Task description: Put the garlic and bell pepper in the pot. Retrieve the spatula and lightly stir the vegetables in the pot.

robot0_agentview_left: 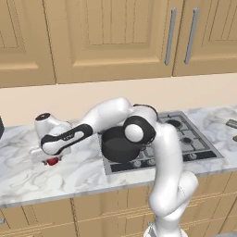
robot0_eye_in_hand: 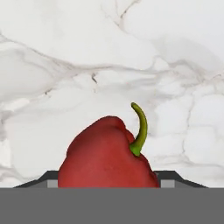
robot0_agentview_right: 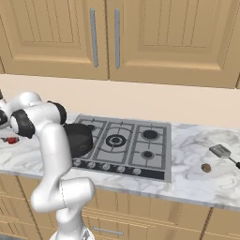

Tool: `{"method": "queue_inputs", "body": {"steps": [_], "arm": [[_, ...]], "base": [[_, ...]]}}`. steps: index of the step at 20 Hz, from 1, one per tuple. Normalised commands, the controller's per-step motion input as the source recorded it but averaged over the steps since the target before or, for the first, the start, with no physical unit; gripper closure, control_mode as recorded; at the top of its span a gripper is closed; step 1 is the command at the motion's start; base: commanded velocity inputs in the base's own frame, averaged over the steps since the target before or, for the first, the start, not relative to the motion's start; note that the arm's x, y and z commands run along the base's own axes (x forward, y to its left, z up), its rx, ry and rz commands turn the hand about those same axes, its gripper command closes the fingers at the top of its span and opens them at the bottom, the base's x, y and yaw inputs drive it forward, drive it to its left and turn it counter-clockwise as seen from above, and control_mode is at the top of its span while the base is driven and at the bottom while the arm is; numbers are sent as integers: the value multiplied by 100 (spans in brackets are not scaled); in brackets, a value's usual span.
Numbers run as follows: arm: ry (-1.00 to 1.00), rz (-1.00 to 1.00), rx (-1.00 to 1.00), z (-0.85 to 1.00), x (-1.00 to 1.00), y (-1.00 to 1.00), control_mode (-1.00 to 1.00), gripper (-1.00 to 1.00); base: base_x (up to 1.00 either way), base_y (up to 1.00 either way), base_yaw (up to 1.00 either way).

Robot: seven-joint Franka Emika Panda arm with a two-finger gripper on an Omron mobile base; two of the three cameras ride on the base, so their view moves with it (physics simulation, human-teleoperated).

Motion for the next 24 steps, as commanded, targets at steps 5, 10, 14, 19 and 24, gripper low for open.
{"method": "queue_inputs", "body": {"steps": [5,10,14,19,24], "arm": [[-14,0,10,0,-76,-16,-100,100],[-17,0,13,0,-47,-20,-100,100],[-13,-3,12,6,-20,-17,-100,100],[-3,-7,11,47,-2,-27,-100,100],[1,-8,4,93,0,-30,-100,100]], "base": [[0,0,0],[0,0,0],[0,0,0],[0,0,0],[0,0,0]]}}
